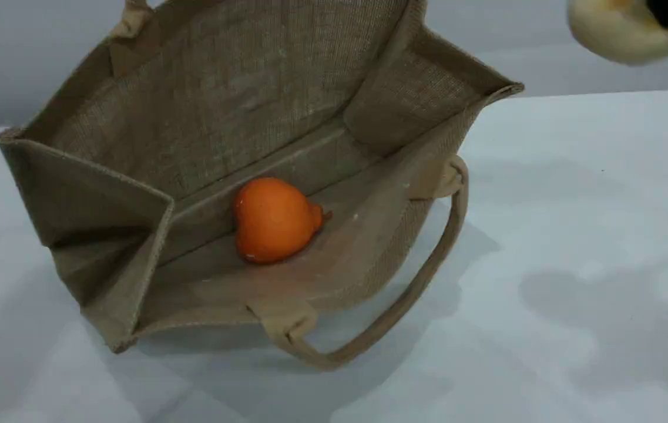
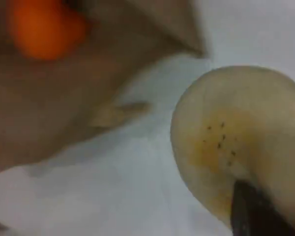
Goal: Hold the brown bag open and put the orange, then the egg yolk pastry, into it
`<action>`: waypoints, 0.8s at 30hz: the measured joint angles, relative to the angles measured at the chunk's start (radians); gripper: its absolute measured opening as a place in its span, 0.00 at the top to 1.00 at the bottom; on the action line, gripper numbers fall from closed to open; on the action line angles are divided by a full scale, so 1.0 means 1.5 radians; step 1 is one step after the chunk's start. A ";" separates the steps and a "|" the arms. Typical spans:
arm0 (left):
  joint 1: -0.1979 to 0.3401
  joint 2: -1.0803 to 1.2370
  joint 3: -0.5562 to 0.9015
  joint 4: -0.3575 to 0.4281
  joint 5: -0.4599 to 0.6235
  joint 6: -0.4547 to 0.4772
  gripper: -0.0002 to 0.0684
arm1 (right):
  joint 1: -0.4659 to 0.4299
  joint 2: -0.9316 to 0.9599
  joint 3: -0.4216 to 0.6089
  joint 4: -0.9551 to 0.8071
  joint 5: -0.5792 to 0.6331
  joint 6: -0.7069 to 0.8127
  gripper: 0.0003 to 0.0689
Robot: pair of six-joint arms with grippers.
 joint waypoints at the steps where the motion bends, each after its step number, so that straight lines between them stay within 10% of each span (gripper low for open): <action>1: 0.000 0.000 0.000 0.000 0.000 0.000 0.87 | 0.009 -0.023 0.013 0.023 -0.006 -0.024 0.95; 24: 0.000 0.000 0.000 -0.001 0.000 -0.001 0.87 | 0.219 0.151 0.014 0.368 -0.175 -0.274 0.95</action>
